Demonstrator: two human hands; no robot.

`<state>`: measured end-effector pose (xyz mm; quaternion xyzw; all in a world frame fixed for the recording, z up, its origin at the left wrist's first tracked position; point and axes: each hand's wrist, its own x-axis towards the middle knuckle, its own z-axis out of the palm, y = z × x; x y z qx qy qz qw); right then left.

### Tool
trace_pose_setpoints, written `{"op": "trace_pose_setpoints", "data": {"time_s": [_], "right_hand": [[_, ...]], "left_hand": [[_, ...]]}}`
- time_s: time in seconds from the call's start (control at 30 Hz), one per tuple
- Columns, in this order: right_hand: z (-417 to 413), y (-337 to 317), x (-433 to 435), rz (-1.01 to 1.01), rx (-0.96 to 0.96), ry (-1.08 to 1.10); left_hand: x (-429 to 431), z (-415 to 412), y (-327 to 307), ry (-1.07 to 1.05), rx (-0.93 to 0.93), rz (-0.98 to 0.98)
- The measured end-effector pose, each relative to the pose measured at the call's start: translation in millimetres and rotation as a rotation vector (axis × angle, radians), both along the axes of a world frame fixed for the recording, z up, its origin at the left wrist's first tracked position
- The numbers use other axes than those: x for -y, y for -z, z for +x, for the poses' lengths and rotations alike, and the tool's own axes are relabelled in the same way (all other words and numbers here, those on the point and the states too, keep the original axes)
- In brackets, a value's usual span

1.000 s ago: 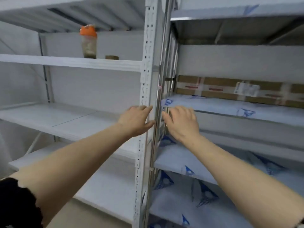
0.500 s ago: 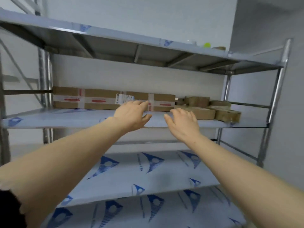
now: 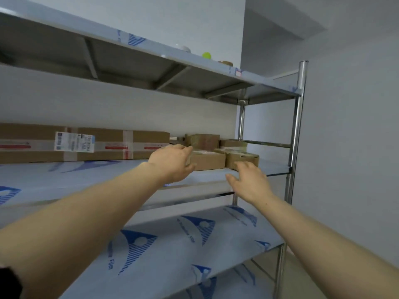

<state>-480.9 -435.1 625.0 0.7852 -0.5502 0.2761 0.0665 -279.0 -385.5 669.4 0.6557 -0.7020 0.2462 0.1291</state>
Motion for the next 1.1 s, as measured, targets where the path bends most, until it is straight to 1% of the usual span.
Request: {"op": "trace_pose_setpoints", "data": {"time_s": [0.17, 0.27, 0.43, 0.53, 0.6, 0.7, 0.77, 0.83, 0.97, 1.1], "right_hand": [[-6.9, -11.5, 72.3, 0.007, -0.015, 0.097], [-9.2, -22.9, 115.7, 0.011, 0.027, 0.133], [-14.0, -30.2, 181.5, 0.045, 0.12, 0.22], [-21.4, -28.8, 211.7, 0.111, 0.159, 0.248], [-27.7, -26.7, 229.8, 0.167, 0.229, 0.222], [-34.8, -22.4, 255.3, 0.233, 0.345, 0.137], [-35.5, -19.9, 268.3, 0.231, 0.371, 0.085], [-36.7, -16.6, 276.4, 0.211, 0.358, 0.065], [-58.9, -6.8, 279.6, 0.121, 0.409, 0.033], [-99.5, 3.4, 271.0, -0.021, 0.536, -0.08]], "left_hand": [[76.2, -3.5, -7.8, 0.035, 0.026, 0.05], [118.5, -2.8, -18.9, 0.058, 0.032, 0.031], [180.9, -10.7, -28.2, 0.038, -0.043, 0.04], [207.7, -22.0, -29.5, 0.054, -0.113, 0.037], [220.6, -29.8, -30.9, 0.057, -0.113, 0.025], [234.9, -40.5, -32.3, 0.058, -0.063, 0.005], [241.9, -46.2, -32.2, 0.037, -0.041, -0.005], [245.6, -53.3, -31.6, 0.0, -0.04, 0.0], [246.8, -74.4, -28.4, -0.044, -0.151, 0.008], [247.0, -98.0, -26.8, -0.066, -0.312, -0.051]]}}
